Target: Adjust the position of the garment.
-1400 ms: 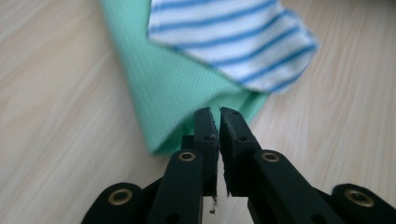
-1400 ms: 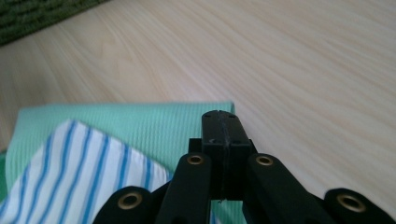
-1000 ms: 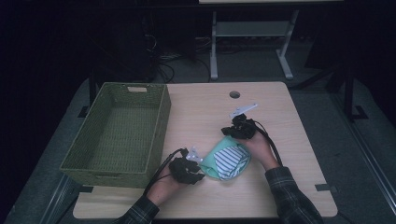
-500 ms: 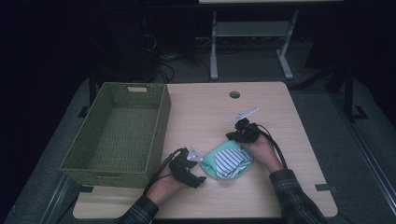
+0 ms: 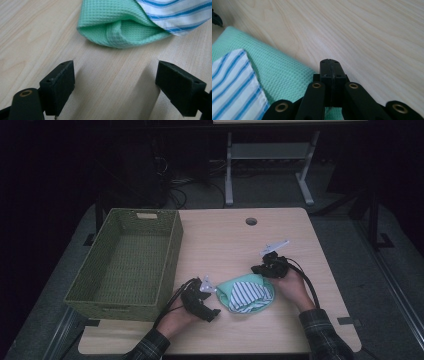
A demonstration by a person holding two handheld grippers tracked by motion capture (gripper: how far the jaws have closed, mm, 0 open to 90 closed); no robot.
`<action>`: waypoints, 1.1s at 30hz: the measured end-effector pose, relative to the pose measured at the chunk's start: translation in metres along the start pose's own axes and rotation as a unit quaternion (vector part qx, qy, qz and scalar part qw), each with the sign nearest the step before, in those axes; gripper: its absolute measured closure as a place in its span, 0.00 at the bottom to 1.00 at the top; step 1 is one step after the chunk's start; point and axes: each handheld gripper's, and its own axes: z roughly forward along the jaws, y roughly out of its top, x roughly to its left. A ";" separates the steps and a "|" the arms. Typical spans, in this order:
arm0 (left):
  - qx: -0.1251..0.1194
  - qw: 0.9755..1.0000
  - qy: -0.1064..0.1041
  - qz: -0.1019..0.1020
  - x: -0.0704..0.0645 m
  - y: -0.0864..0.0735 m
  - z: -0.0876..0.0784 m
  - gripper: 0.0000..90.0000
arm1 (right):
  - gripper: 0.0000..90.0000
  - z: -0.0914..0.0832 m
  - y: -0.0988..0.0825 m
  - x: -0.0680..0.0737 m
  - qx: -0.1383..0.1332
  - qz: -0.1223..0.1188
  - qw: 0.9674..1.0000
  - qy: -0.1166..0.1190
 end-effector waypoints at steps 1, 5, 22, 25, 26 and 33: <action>0.000 1.000 0.000 0.001 0.000 0.000 0.000 0.16 | 1.00 -0.002 -0.002 0.000 -0.001 0.001 1.000 0.001; -0.001 1.000 -0.007 -0.005 0.002 -0.001 0.001 0.14 | 1.00 -0.010 -0.015 -0.001 -0.007 0.001 1.000 -0.003; -0.016 1.000 -0.009 -0.003 0.002 -0.004 0.002 0.14 | 1.00 -0.039 -0.047 0.005 -0.014 0.017 1.000 0.008; -0.017 1.000 -0.009 -0.003 0.002 -0.004 0.002 0.14 | 1.00 -0.042 -0.052 0.008 -0.011 0.013 1.000 0.009; -0.016 1.000 -0.009 -0.003 0.002 -0.004 0.002 0.14 | 1.00 -0.043 -0.054 0.009 -0.010 0.017 1.000 0.009; -0.016 1.000 -0.009 -0.002 0.002 -0.004 0.002 0.14 | 1.00 -0.052 -0.066 0.015 -0.009 0.021 1.000 0.015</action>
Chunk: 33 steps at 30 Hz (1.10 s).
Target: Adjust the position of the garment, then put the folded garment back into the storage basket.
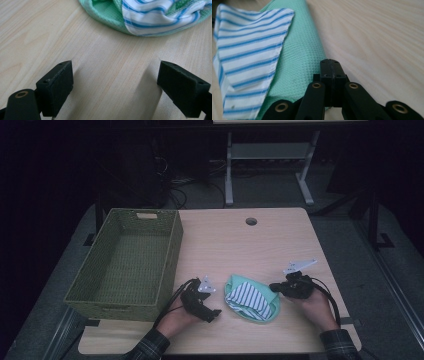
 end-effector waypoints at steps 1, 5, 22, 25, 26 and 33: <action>0.001 1.000 0.000 0.000 0.000 0.000 0.000 0.14 | 1.00 -0.001 -0.002 0.001 -0.004 -0.004 1.000 -0.001; 0.001 1.000 0.000 0.000 0.000 0.000 0.000 0.14 | 1.00 -0.005 -0.008 0.006 0.001 -0.002 1.000 0.007; -0.002 1.000 -0.002 0.003 0.001 0.000 0.000 0.14 | 1.00 -0.023 -0.025 0.021 -0.012 -0.001 1.000 0.012; -0.003 1.000 -0.003 0.003 0.001 0.000 0.000 0.14 | 0.98 -0.025 -0.025 0.018 -0.024 0.000 1.000 0.004; -0.003 1.000 -0.002 0.003 0.001 0.000 0.000 0.14 | 0.96 -0.026 -0.025 0.017 -0.028 0.003 1.000 0.001; -0.004 1.000 -0.002 0.002 0.000 0.000 0.001 0.14 | 0.67 -0.031 -0.038 -0.006 -0.042 0.033 0.996 -0.077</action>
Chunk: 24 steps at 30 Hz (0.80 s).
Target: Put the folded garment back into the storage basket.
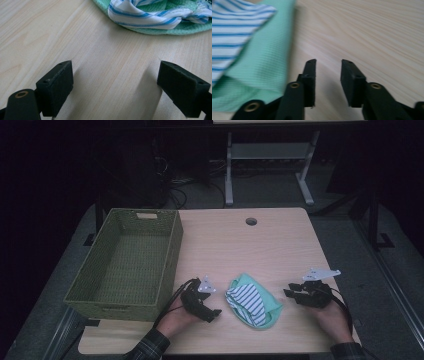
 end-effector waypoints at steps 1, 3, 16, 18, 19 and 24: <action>0.000 1.000 0.000 0.000 0.000 0.000 0.000 0.14 | 0.62 0.001 -0.002 -0.003 0.000 0.005 1.000 -0.010; 0.000 1.000 0.000 0.000 0.000 0.000 0.000 0.14 | 0.59 0.002 -0.004 -0.006 0.000 0.007 1.000 -0.019; 0.004 1.000 -0.008 -0.004 -0.003 0.006 0.000 0.15 | 0.32 0.012 -0.014 -0.018 -0.010 0.020 0.998 -0.061; -0.001 1.000 -0.008 -0.004 -0.004 0.009 -0.002 0.15 | 0.29 0.012 -0.016 -0.019 -0.014 0.020 0.998 -0.063; -0.004 1.000 -0.009 -0.005 -0.006 0.012 -0.004 0.15 | 0.28 0.012 -0.016 -0.018 -0.015 0.021 0.998 -0.063; -0.017 0.999 -0.026 -0.010 -0.011 0.024 -0.010 0.15 | 0.24 0.013 -0.015 -0.019 -0.010 0.023 0.998 -0.065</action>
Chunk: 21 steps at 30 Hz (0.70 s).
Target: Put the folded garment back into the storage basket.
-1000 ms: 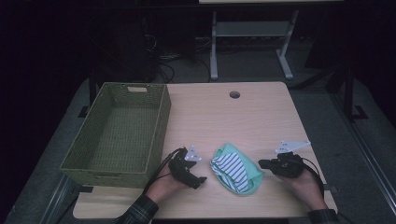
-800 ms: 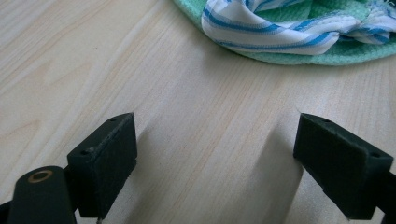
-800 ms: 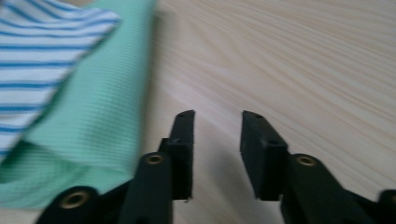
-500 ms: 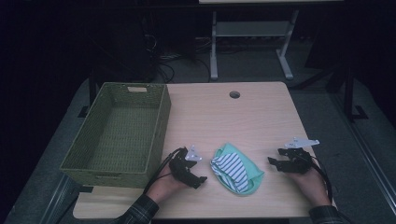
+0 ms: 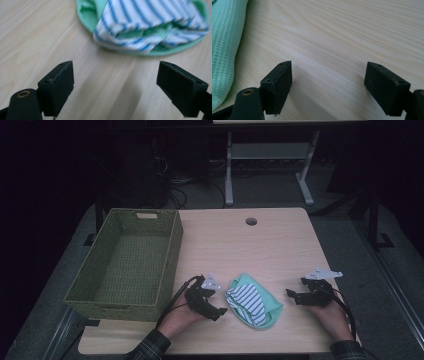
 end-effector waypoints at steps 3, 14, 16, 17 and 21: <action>-0.007 1.000 -0.009 -0.001 -0.004 0.009 -0.003 0.15 | 0.23 0.000 0.000 0.000 0.001 0.002 1.000 -0.002; -0.017 0.999 -0.031 0.015 -0.025 0.042 0.007 0.15 | 0.22 0.001 0.000 0.000 0.001 0.004 1.000 -0.004; -0.014 0.999 -0.034 0.018 -0.028 0.044 0.012 0.15 | 0.21 0.001 0.000 0.000 0.001 0.005 1.000 -0.004; -0.013 0.999 -0.036 0.018 -0.030 0.046 0.016 0.15 | 0.21 0.001 0.000 0.000 0.001 0.005 1.000 -0.004; -0.002 0.999 -0.033 0.024 -0.033 0.048 0.028 0.15 | 0.21 0.001 0.000 0.000 0.002 0.005 1.000 -0.005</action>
